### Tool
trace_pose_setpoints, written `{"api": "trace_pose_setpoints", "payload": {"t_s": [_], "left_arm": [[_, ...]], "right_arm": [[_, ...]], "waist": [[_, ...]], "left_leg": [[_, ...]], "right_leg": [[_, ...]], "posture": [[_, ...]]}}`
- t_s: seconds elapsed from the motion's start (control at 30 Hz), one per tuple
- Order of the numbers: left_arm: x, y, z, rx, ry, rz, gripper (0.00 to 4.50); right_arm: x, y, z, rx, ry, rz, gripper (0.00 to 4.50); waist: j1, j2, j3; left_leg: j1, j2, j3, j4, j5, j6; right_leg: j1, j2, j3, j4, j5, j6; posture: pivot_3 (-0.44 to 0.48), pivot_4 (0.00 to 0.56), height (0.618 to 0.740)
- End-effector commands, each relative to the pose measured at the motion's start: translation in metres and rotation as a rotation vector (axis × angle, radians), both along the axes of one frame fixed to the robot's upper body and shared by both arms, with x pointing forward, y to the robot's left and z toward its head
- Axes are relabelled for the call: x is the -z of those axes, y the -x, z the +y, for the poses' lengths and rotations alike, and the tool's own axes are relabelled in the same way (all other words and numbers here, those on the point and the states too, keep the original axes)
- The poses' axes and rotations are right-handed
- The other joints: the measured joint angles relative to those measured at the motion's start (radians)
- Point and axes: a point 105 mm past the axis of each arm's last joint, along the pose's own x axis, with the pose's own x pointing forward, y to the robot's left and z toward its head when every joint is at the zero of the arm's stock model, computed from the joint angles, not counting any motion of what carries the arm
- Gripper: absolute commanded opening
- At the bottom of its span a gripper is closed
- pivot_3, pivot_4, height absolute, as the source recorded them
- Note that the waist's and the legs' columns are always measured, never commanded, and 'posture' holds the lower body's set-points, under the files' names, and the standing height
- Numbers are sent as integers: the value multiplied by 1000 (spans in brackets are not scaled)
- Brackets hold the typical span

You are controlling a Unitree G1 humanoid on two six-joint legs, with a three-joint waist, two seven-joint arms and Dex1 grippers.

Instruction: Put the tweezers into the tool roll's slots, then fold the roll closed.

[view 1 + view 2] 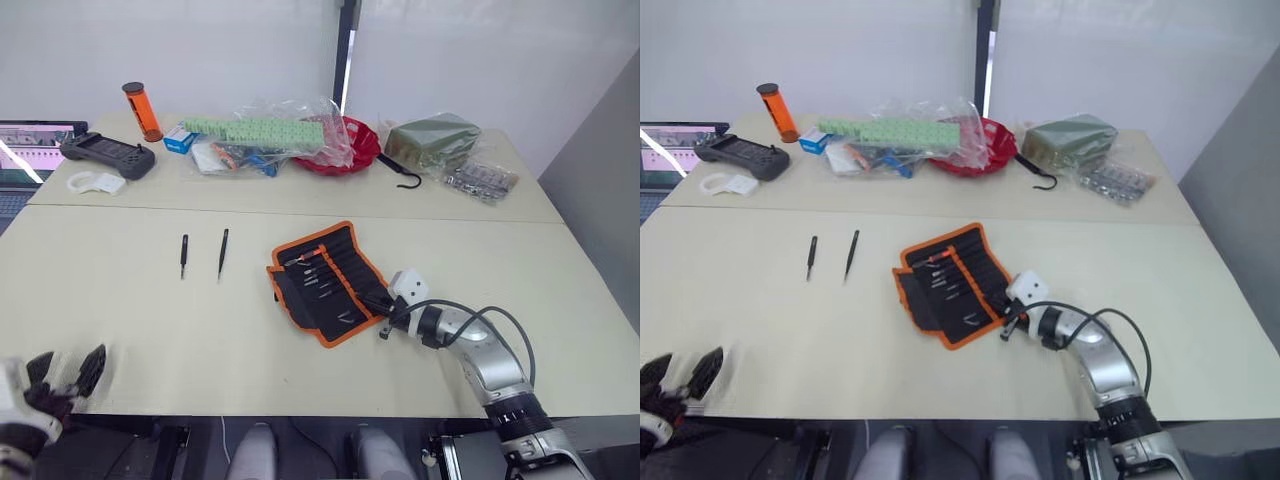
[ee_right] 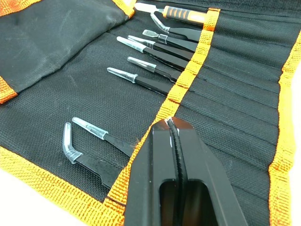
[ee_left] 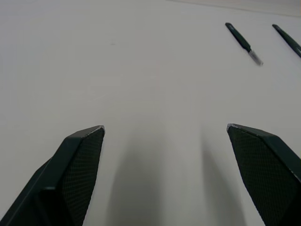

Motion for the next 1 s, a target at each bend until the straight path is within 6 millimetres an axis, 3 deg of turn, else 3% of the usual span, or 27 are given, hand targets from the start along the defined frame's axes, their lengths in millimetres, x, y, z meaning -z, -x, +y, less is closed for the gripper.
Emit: {"api": "trace_pose_setpoints", "payload": {"t_s": [0.03, 0.2, 0.47, 0.77, 1.0], "left_arm": [[-20, -30, -17, 29, -10, -9, 4435], [-24, -73, -39, 40, 28, 81, 4435], [-17, -121, -73, 123, 28, 190, 4435], [-8, -144, -82, 52, 57, 217, 4435], [-3, -155, -94, 55, 32, 243, 2233]], "right_arm": [[22, 10, -1, 7, 41, 83, 0], [20, 13, -3, 29, 36, 80, 0], [17, 15, -3, 52, 30, 77, 0], [15, 14, -6, 71, 33, 72, 0], [14, 14, -4, 64, 35, 68, 0]], "waist": [[-1, 0, 0], [-3, -1, -1], [-4, 0, 0], [-1, 1, 0], [2, 2, 0]], "left_leg": [[0, 0, 0, 0, 0, 0], [-1, -1, 0, -1, 0, 0], [-1, -1, -1, -1, 0, 0], [-2, -2, -2, -1, 0, 0], [-2, -3, -2, 0, 0, 0]], "right_leg": [[0, 0, 0, 0, 1, -1], [0, 0, 0, 0, 1, 0], [-1, 0, 0, 1, 1, 0], [-1, 0, 0, 1, 1, 1], [0, 0, 0, 1, 2, 2]], "posture": [[0, 150, 740], [0, 150, 740], [0, 150, 740], [0, 150, 740], [0, 150, 740]]}}
